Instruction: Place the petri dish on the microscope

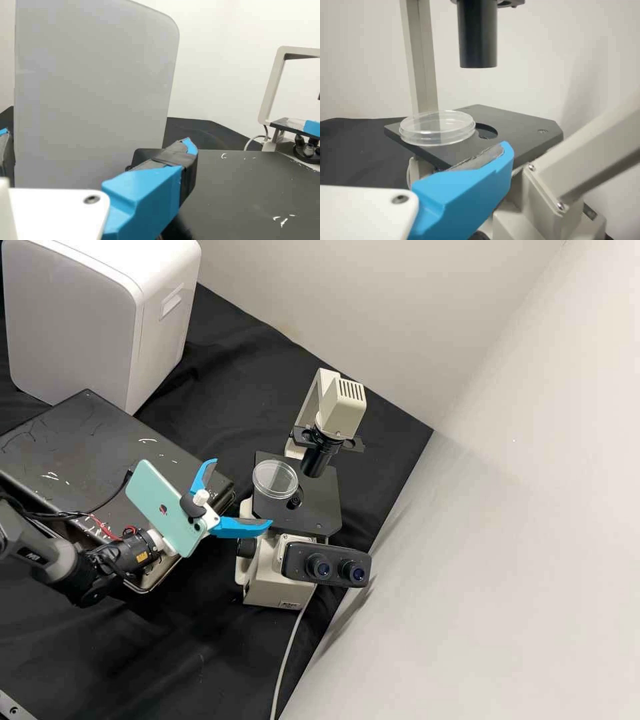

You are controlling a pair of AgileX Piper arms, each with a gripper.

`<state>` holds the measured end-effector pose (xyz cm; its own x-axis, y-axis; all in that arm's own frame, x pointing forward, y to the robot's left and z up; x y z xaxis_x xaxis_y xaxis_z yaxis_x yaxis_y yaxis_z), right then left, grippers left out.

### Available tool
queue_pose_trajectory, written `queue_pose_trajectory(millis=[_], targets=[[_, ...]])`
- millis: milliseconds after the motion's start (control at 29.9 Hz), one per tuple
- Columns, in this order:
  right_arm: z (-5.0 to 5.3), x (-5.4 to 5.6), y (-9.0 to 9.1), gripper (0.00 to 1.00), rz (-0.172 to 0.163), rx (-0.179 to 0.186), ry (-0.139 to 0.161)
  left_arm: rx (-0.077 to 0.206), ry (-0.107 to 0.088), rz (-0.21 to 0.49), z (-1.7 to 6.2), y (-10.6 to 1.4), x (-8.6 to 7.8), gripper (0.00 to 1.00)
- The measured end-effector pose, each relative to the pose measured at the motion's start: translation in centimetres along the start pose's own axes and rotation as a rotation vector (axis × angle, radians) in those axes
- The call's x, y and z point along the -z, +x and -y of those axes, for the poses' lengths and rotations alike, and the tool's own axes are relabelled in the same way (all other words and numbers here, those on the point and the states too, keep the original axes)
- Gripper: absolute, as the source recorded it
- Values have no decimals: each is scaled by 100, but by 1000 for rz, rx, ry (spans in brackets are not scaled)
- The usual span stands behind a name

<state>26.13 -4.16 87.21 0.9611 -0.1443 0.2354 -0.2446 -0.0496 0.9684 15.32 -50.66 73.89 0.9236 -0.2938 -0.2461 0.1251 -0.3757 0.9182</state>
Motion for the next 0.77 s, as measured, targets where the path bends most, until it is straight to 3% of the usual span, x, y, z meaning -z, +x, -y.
queue_pose_trajectory(millis=[301, 401, 501, 601, 768], targets=[[-44, 102, -243, 100, -40, -5, 46, -5, -2, 2, -10, -4, -3, 100], [22, 130, -304, 100, -41, 8, 70, -5, -2, 2, -10, -4, -3, 100], [91, 139, -359, 100, -28, 22, 135, -5, -2, 2, -10, -4, -3, 100], [158, 145, -404, 100, -21, 47, 181, -5, -2, 2, -10, -4, -3, 100], [230, 176, -434, 100, -25, 74, 196, -5, -2, 2, -10, -4, -3, 100]])
